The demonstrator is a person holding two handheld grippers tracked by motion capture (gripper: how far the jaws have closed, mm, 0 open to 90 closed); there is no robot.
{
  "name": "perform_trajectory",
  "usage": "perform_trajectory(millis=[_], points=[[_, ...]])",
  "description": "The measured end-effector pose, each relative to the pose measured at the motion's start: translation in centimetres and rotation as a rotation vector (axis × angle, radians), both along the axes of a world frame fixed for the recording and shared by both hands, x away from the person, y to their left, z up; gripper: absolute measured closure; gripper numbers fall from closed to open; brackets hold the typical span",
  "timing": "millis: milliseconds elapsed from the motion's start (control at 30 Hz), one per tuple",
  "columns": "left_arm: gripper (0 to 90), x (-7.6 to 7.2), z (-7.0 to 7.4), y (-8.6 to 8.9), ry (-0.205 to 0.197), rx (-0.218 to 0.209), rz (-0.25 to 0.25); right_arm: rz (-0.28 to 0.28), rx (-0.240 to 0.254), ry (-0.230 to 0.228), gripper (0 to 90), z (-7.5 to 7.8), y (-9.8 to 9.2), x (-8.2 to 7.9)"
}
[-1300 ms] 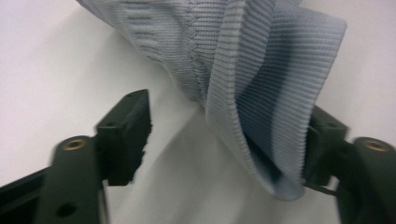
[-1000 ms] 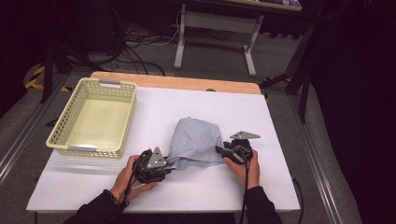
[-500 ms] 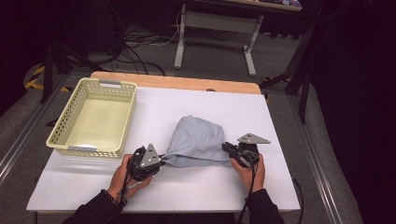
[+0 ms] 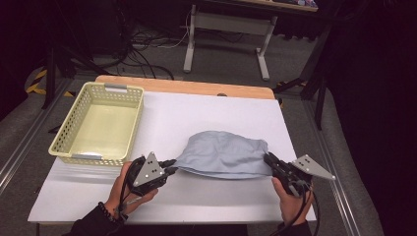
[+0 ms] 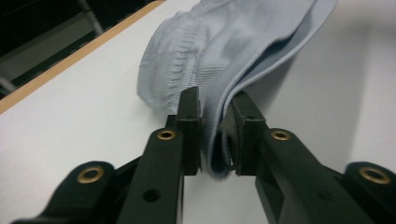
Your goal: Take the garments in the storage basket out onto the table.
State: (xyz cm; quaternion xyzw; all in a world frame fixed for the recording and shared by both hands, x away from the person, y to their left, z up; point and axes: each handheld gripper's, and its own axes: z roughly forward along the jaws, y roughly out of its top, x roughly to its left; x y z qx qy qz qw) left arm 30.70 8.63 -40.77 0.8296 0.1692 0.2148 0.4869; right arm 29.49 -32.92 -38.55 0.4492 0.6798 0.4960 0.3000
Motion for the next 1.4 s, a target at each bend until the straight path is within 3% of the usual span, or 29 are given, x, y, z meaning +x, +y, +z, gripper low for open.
perform_trajectory(millis=[133,200,233,300,400,467,533,600,733,800,867,933,967,1000,1067,1100,1233,1400], points=[[68.0,-1.0,0.6,-0.2,-0.007,-0.006,-0.045,-0.057,-0.004,0.021,83.8,-0.9,-1.9,-1.9],[66.3,-1.0,0.6,-0.1,-0.002,-0.016,-0.045,-0.064,-0.007,0.030,83.8,-1.2,-2.1,-2.1],[60.6,-1.0,0.6,-0.1,0.004,-0.025,-0.042,-0.067,-0.022,0.055,83.6,-1.8,-2.3,-2.4],[56.2,-0.8,0.4,-0.3,0.015,-0.028,-0.009,-0.068,-0.032,0.064,83.1,-2.1,-2.3,-2.5],[42.1,-0.1,-0.3,-0.8,0.044,-0.036,0.036,-0.079,-0.074,0.079,75.6,-2.6,-2.4,-2.4],[34.0,0.6,-0.9,-1.4,0.060,-0.026,0.065,-0.086,-0.062,0.069,61.2,-2.6,-2.5,-2.1],[31.5,1.0,-1.3,-1.6,0.074,-0.027,0.072,-0.093,-0.065,0.069,57.7,-2.6,-2.5,-2.0],[29.9,1.8,-1.9,-1.9,0.098,-0.026,0.096,-0.104,-0.086,0.060,47.9,-2.7,-2.6,-1.2],[29.9,3.5,-2.8,-2.2,0.151,-0.034,0.125,-0.102,-0.112,0.061,44.5,-3.2,-2.8,0.1],[31.0,4.6,-3.4,-2.7,0.174,-0.014,0.141,-0.096,-0.117,0.107,42.7,-4.0,-2.9,1.5],[31.6,5.3,-3.9,-3.1,0.201,-0.003,0.147,-0.108,-0.163,0.136,42.7,-4.6,-2.7,2.1],[32.5,5.6,-4.2,-3.3,0.212,0.000,0.150,-0.108,-0.176,0.147,42.7,-4.9,-2.7,2.4],[34.8,6.1,-4.7,-4.0,0.231,0.036,0.171,-0.118,-0.170,0.176,42.6,-5.4,-2.8,2.8],[35.1,6.1,-4.7,-4.0,0.231,0.036,0.171,-0.118,-0.170,0.176,42.6,-5.4,-2.8,2.8],[35.8,6.7,-5.6,-4.9,0.282,0.069,0.162,-0.127,-0.161,0.217,42.5,-5.8,-3.1,3.1],[37.4,6.9,-5.9,-5.5,0.300,0.115,0.166,-0.133,-0.145,0.246,43.1,-6.2,-3.4,3.3],[42.1,7.0,-5.9,-6.2,0.312,0.135,0.159,-0.133,-0.131,0.276,43.5,-6.5,-3.6,3.3],[50.3,7.5,-5.9,-6.2,0.347,0.122,0.136,-0.134,-0.129,0.283,43.5,-6.7,-3.6,3.3]])
